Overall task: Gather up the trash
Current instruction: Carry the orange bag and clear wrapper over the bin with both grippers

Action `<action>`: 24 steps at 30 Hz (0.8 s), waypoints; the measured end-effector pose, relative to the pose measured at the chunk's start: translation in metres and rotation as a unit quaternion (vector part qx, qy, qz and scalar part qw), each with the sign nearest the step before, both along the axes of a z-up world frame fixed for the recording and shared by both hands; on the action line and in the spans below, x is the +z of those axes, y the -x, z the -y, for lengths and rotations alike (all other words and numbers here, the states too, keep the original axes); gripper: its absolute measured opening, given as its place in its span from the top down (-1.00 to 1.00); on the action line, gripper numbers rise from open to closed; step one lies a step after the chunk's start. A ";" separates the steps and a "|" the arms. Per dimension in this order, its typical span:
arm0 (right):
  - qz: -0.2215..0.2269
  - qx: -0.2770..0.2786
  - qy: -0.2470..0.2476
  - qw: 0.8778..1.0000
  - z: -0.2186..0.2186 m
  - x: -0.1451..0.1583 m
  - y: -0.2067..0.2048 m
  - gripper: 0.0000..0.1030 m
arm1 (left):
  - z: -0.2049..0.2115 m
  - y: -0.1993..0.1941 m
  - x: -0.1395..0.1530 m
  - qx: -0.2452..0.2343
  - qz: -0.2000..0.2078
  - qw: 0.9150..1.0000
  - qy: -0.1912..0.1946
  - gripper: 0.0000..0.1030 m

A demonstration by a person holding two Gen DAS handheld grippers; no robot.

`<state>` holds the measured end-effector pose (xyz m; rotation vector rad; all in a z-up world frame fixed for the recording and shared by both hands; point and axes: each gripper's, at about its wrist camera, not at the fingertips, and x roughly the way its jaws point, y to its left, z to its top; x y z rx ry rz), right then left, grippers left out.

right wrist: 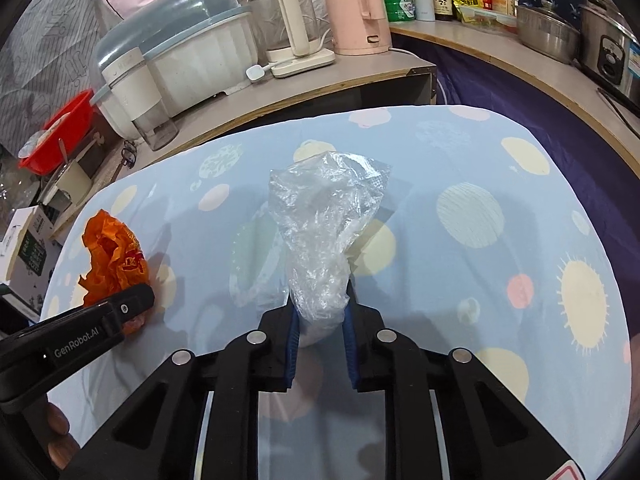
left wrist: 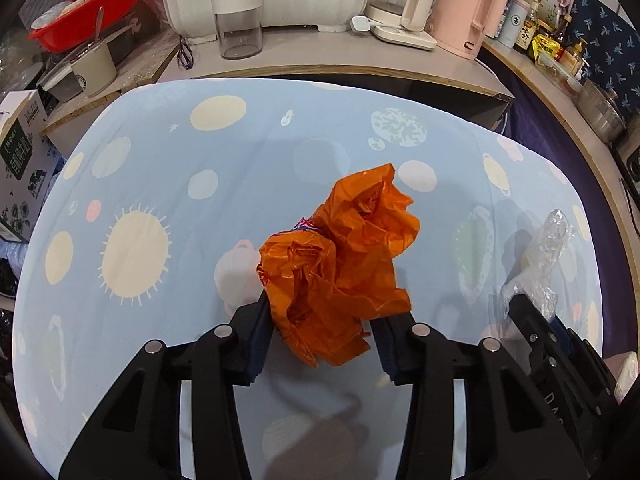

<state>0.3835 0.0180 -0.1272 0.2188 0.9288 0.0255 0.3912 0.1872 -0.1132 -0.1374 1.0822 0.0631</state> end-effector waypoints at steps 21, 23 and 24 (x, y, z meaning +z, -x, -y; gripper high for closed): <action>0.042 -0.070 -0.024 0.996 0.079 0.063 0.175 0.67 | 0.089 0.129 0.058 -0.093 0.036 0.995 0.010 0.19; 0.044 -0.080 -0.022 0.996 0.091 0.067 0.192 0.67 | 0.105 0.144 0.061 -0.112 0.038 0.993 0.010 0.19; 0.046 -0.086 -0.022 0.995 0.098 0.069 0.202 0.67 | 0.114 0.152 0.062 -0.120 0.040 0.992 0.008 0.19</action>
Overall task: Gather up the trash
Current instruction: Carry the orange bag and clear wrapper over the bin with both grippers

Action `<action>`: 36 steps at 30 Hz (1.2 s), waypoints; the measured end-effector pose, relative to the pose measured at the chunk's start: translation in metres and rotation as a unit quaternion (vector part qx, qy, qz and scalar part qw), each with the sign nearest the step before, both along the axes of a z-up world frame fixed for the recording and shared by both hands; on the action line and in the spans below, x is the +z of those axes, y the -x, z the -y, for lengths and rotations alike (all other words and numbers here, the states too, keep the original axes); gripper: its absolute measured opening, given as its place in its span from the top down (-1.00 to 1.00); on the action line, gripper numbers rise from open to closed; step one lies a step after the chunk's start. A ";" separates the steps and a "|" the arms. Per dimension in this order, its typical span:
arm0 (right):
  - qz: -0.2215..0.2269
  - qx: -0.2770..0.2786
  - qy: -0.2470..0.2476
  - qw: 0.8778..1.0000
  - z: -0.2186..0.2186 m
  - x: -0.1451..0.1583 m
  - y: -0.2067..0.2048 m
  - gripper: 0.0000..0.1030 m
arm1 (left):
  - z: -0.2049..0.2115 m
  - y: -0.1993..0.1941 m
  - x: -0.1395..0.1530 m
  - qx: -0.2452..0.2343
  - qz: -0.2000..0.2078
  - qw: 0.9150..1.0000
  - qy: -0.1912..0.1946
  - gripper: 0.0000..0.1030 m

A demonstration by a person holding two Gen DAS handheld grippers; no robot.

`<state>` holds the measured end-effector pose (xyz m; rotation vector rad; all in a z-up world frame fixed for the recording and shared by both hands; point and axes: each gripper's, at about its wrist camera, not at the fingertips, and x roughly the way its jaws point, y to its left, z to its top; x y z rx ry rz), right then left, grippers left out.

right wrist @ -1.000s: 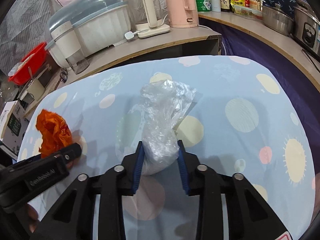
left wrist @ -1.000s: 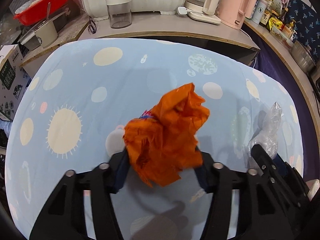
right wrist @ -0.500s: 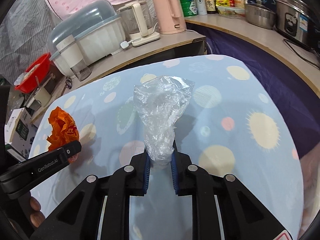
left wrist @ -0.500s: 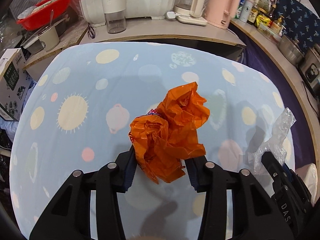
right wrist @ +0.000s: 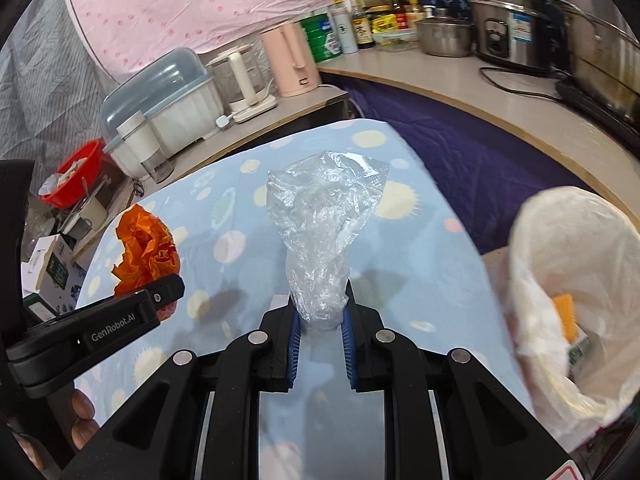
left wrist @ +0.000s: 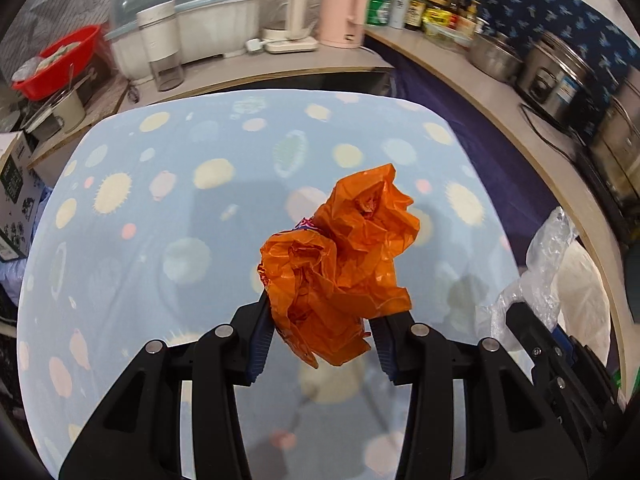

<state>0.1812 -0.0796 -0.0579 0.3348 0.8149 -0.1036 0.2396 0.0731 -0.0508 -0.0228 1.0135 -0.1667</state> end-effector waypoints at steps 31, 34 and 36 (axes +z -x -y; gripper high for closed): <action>0.035 -0.172 0.002 0.985 0.168 0.022 0.157 0.67 | 0.183 0.112 0.026 -0.171 0.025 0.985 -0.009 0.19; 0.037 -0.181 0.000 0.983 0.178 0.023 0.164 0.67 | 0.198 0.116 0.028 -0.181 0.028 0.983 -0.011 0.19; 0.039 -0.186 -0.002 0.982 0.184 0.023 0.166 0.67 | 0.206 0.117 0.029 -0.187 0.029 0.982 -0.013 0.19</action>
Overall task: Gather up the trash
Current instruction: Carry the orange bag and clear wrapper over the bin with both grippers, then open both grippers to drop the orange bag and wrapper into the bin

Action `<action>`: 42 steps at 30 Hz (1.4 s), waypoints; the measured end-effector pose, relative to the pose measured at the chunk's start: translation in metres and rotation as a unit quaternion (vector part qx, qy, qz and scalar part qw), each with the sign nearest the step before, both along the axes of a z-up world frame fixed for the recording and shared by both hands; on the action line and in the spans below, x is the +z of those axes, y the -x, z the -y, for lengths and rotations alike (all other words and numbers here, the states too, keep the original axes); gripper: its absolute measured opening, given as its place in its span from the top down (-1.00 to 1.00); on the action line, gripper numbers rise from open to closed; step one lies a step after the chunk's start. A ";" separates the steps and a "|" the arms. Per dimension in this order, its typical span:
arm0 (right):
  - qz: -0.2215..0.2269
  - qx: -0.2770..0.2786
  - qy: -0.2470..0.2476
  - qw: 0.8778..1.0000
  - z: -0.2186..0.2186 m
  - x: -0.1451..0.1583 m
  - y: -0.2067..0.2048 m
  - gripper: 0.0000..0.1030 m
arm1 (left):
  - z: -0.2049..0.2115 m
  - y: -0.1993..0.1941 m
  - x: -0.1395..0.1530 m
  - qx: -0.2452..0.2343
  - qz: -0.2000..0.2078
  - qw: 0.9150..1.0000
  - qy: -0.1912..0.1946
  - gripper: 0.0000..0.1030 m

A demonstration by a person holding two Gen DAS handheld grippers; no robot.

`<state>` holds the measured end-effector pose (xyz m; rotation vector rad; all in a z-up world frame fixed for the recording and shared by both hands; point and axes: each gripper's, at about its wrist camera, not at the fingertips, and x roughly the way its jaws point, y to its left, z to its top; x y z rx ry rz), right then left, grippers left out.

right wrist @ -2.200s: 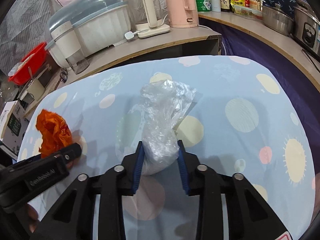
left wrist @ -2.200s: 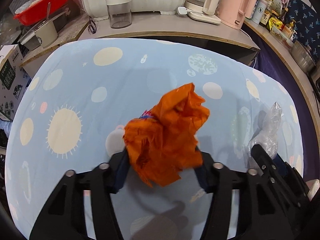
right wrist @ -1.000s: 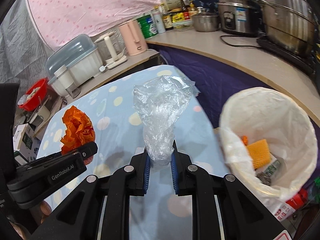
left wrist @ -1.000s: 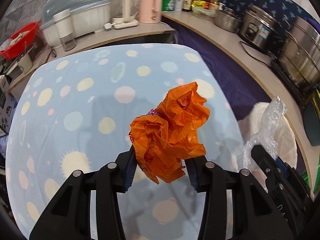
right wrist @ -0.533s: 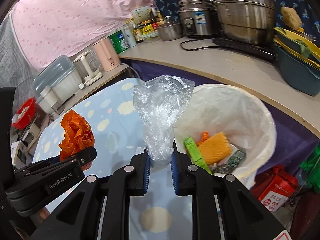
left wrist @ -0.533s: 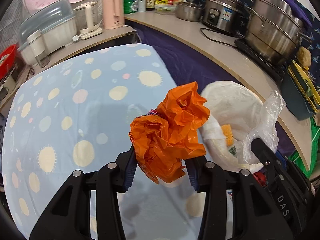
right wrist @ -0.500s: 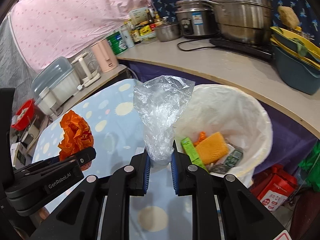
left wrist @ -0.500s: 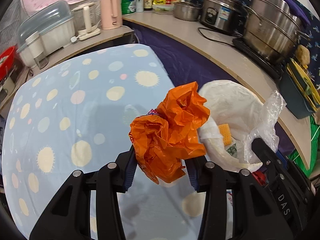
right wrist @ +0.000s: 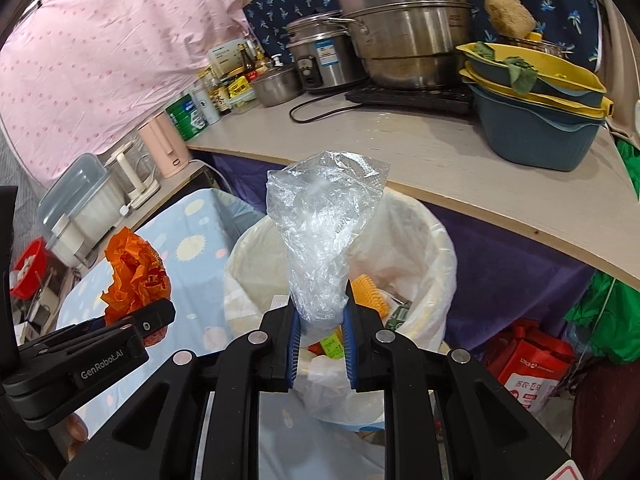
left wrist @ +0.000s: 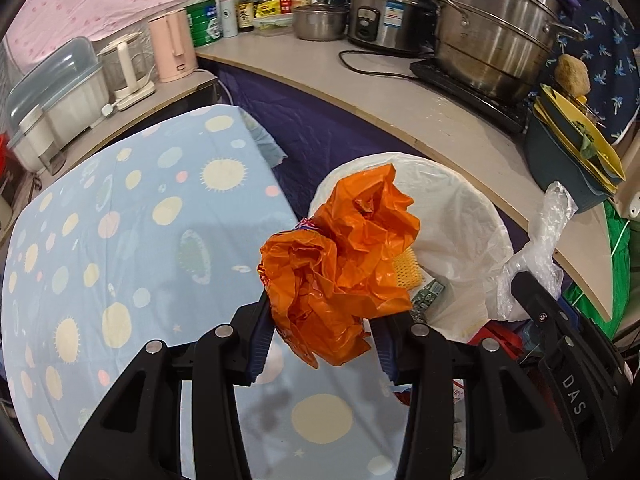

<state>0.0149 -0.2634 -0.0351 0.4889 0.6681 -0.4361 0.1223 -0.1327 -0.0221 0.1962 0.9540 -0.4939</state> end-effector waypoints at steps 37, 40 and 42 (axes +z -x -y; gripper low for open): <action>0.001 -0.028 -0.016 0.999 0.041 -0.010 -0.015 0.52 | 0.071 -0.013 -0.011 -0.027 -0.006 0.999 -0.023 0.13; 0.008 -0.035 -0.009 0.999 0.044 -0.005 -0.016 0.34 | 0.074 -0.016 -0.011 -0.026 -0.007 0.999 -0.023 0.10; 0.012 -0.037 -0.005 0.999 0.046 -0.002 -0.018 0.25 | 0.076 -0.017 -0.011 -0.026 -0.005 0.999 -0.026 0.06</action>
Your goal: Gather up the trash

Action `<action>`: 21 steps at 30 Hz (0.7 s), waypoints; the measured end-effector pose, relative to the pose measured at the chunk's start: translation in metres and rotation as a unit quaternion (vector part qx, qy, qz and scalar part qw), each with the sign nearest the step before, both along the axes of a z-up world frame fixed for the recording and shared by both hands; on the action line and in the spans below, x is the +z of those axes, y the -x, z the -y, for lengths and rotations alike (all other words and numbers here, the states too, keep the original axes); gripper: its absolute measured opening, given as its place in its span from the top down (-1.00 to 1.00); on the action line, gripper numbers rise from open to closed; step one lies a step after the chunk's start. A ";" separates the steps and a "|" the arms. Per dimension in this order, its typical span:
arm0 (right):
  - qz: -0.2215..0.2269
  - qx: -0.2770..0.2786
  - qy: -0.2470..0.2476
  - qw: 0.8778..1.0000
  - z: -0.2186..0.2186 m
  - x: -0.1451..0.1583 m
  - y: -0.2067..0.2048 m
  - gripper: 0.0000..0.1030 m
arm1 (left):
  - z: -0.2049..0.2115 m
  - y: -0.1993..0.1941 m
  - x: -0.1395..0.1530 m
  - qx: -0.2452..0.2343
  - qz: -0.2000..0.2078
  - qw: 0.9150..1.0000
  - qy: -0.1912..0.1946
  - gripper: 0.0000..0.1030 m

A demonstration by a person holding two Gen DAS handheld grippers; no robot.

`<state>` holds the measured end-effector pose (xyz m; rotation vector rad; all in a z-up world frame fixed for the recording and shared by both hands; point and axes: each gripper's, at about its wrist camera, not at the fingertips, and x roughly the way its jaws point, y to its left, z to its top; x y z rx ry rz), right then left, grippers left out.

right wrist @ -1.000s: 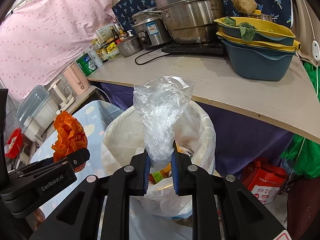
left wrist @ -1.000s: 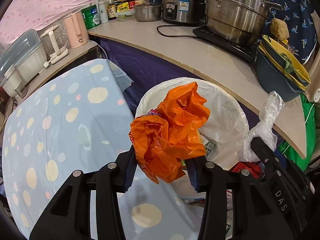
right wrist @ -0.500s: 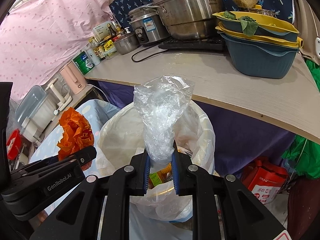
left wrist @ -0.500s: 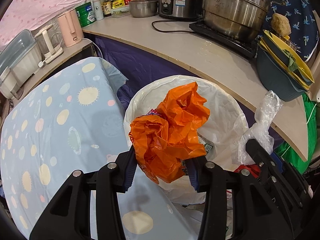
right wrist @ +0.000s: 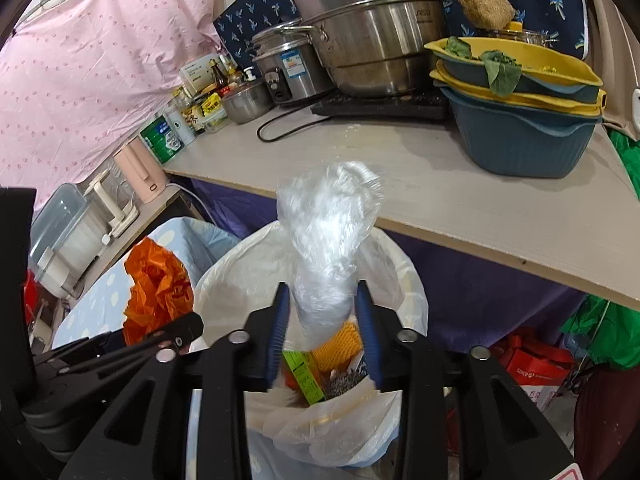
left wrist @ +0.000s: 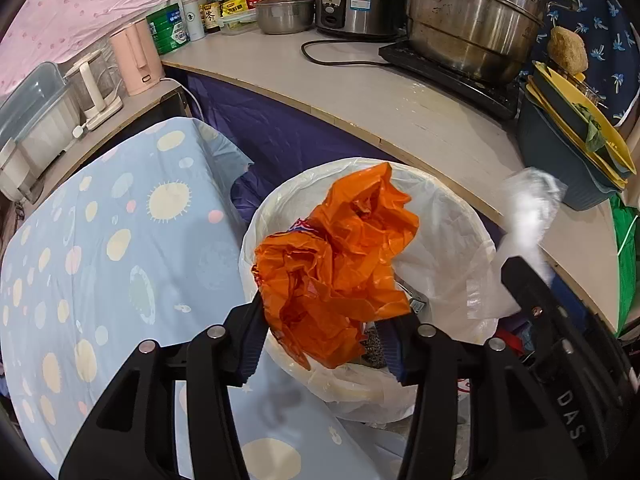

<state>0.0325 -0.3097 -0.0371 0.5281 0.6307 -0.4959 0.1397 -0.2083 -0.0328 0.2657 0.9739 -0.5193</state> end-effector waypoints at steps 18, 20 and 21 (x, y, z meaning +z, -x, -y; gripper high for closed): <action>0.030 -0.016 0.004 0.999 0.004 0.021 0.008 0.00 | -0.004 -0.004 0.011 0.011 0.009 1.000 0.011 -0.50; 0.031 -0.018 0.006 0.999 0.004 0.023 0.009 -0.01 | -0.003 -0.002 0.012 0.009 0.011 1.000 0.011 -0.50; 0.032 -0.018 0.006 0.999 0.004 0.024 0.009 -0.01 | -0.002 -0.002 0.012 0.008 0.012 1.000 0.011 -0.50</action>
